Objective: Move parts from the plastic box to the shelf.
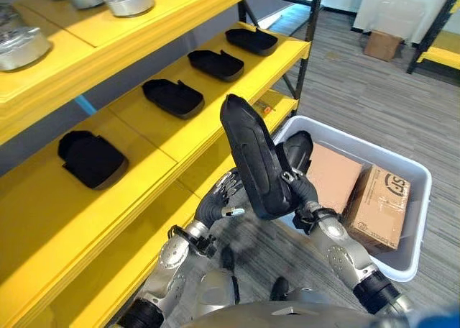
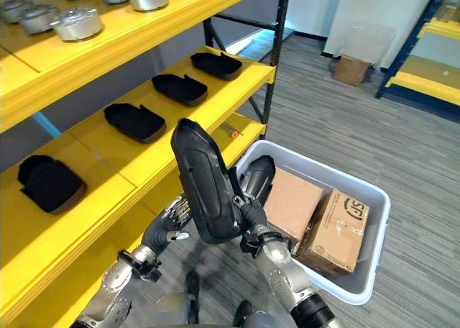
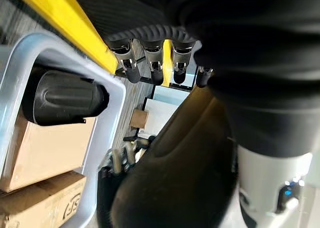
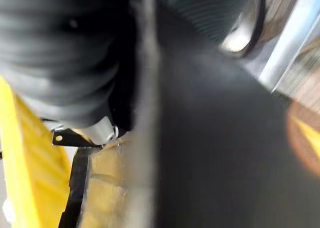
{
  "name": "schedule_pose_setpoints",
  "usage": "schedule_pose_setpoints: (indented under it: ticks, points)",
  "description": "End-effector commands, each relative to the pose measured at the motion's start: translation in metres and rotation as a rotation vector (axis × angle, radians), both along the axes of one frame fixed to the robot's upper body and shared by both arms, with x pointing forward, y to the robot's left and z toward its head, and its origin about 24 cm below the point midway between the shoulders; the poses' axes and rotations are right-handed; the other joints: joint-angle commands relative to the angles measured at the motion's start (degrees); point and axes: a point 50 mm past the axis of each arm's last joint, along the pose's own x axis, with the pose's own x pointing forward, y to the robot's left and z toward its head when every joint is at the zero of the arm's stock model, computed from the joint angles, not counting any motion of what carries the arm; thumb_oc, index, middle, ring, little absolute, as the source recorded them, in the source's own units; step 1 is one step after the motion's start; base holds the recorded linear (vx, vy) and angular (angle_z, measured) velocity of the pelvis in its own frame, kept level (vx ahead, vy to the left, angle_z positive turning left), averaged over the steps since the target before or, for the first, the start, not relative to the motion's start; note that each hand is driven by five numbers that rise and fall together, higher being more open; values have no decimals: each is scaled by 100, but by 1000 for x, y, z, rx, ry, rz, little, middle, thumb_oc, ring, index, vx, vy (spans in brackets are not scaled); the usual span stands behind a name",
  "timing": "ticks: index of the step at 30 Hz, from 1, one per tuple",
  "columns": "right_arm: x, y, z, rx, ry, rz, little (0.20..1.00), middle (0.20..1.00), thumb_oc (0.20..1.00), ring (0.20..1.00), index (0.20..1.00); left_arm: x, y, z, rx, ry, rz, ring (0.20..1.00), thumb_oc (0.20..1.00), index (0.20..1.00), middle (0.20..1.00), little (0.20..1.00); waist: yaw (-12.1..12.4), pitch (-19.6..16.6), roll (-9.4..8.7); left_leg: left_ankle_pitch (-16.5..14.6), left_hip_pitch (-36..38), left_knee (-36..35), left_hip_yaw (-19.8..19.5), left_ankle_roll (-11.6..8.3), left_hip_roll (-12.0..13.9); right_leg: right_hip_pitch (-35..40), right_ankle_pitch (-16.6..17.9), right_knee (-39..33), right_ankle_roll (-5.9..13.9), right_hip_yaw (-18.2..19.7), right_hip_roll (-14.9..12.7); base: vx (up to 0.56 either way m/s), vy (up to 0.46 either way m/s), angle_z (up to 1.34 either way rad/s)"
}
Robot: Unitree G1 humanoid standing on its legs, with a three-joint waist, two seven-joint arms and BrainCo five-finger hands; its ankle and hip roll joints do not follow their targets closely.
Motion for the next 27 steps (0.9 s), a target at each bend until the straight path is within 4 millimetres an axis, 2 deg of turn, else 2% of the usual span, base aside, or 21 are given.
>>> schedule_pose_setpoints:
  ticks: [1, 3, 4, 5, 9, 10, 12, 14, 16, 18, 19, 21, 22, 24, 25, 27]
  points:
    - [21, 4, 46, 132, -204, -16, 200, 200, 200, 200, 200, 7, -2, 29, -52, -157, 25, 1000, 1000, 1000, 1000, 1000, -204, 10, -74, 48, 314, 122, 142, -34, 141, 322, 201, -49, 717, 528, -143, -113, 162, 30]
    - [22, 4, 46, 128, -204, -16, 200, 200, 200, 200, 200, 8, -1, 30, -70, -152, 35, 1000, 1000, 1000, 1000, 1000, -234, -23, -64, 209, 352, 224, 192, -100, 367, 291, 164, 19, 690, 473, -208, -110, 199, 34]
    - [23, 2, 46, 118, -201, -17, 200, 200, 200, 200, 200, 10, -1, 30, -78, -158, 56, 1000, 1000, 1000, 1000, 1000, -297, -50, -29, 457, 421, 371, 214, -218, 681, 247, 72, 184, 654, 380, -326, -161, 373, 37]
    - [25, 2, 46, 110, -200, -12, 200, 200, 200, 200, 200, 11, 0, 29, -80, -160, 73, 1000, 1000, 1000, 1000, 1000, -331, -89, 18, 634, 484, 386, 220, -306, 863, 195, 26, 287, 636, 309, -414, -185, 432, 28]
    - [28, -2, 48, 97, -201, -17, 200, 200, 200, 200, 200, 15, 1, 32, -63, -178, 99, 1000, 1000, 1000, 1000, 1000, -386, -112, 244, 603, 818, -105, 486, -385, 899, 111, -34, 538, 732, 106, -655, -137, 392, 46]
    - [27, -1, 48, 94, -197, -22, 200, 200, 200, 200, 200, 16, 1, 33, -49, -186, 105, 1000, 1000, 1000, 1000, 1000, -391, -100, 315, 575, 878, -257, 639, -382, 859, 175, -28, 541, 768, 24, -717, -68, 444, 65]
    - [26, -1, 46, 91, -194, -27, 200, 200, 200, 200, 200, 16, 1, 34, -27, -192, 109, 1000, 1000, 1000, 1000, 1000, -356, -86, 336, 451, 942, -373, 633, -428, 737, 308, -83, 525, 890, 28, -798, -79, 397, 121]
    - [26, 1, 45, 85, -189, -23, 200, 200, 200, 200, 200, 15, 4, 34, -15, -188, 129, 1000, 1000, 1000, 1000, 1000, -261, -77, 361, 381, 896, -517, 635, -299, 595, 381, 150, 360, 929, -84, -852, -148, 453, 109]
    - [24, 6, 45, 79, -182, -5, 200, 200, 200, 200, 200, 13, 9, 34, 9, -191, 150, 1000, 1000, 1000, 1000, 1000, -139, -81, 309, 161, 963, -706, 599, -211, 385, 497, 351, 175, 1084, -146, -979, -87, 440, 39]
    - [22, 8, 44, 78, -175, 4, 200, 200, 200, 200, 200, 8, 12, 38, 111, -251, 148, 1000, 1000, 1000, 1000, 1000, 44, -62, 245, 103, 1055, -948, 560, -142, 207, 632, 588, -97, 1284, -293, -1068, -117, 439, 38]
    - [22, 8, 44, 76, -180, 10, 200, 200, 200, 200, 200, 7, 13, 39, 135, -270, 153, 1000, 1000, 1000, 1000, 1000, 76, -57, 234, 107, 1057, -980, 550, -135, 182, 649, 624, -138, 1311, -318, -1075, -141, 457, 20]
    - [19, 11, 45, 73, -186, 38, 200, 200, 200, 200, 200, 8, 21, 44, 104, -269, 190, 1000, 1000, 1000, 1000, 1000, 188, -39, 206, 112, 1075, -1092, 575, -99, 81, 701, 767, -221, 1400, -454, -1178, -97, 376, 23]
    - [17, 15, 47, 71, -187, 54, 200, 200, 200, 200, 200, 10, 24, 47, 74, -256, 185, 1000, 1000, 1000, 1000, 1000, 292, -25, 179, 30, 1136, -1172, 508, -98, -35, 785, 793, -237, 1513, -488, -1264, -71, 340, 40]
    - [16, 20, 47, 78, -178, 69, 200, 200, 200, 200, 200, 12, 24, 48, 83, -259, 152, 1000, 1000, 1000, 1000, 1000, 421, -3, 123, -4, 1090, -1211, 463, -17, -174, 787, 916, -222, 1563, -580, -1372, -113, 314, 33]
    - [17, 22, 47, 79, -177, 70, 200, 200, 200, 200, 200, 13, 22, 49, 90, -258, 131, 1000, 1000, 1000, 1000, 1000, 522, 18, 70, -46, 1045, -1241, 433, 64, -312, 779, 1066, -181, 1619, -666, -1464, -174, 365, 35]
    - [18, 30, 47, 62, -175, 77, 200, 200, 200, 200, 200, 10, 19, 44, 69, -232, 117, 1000, 1000, 1000, 1000, 1000, 773, 91, -11, -222, 1062, -1295, 530, 261, -588, 622, 1584, 112, 1800, -1101, -1793, -168, 386, 37]
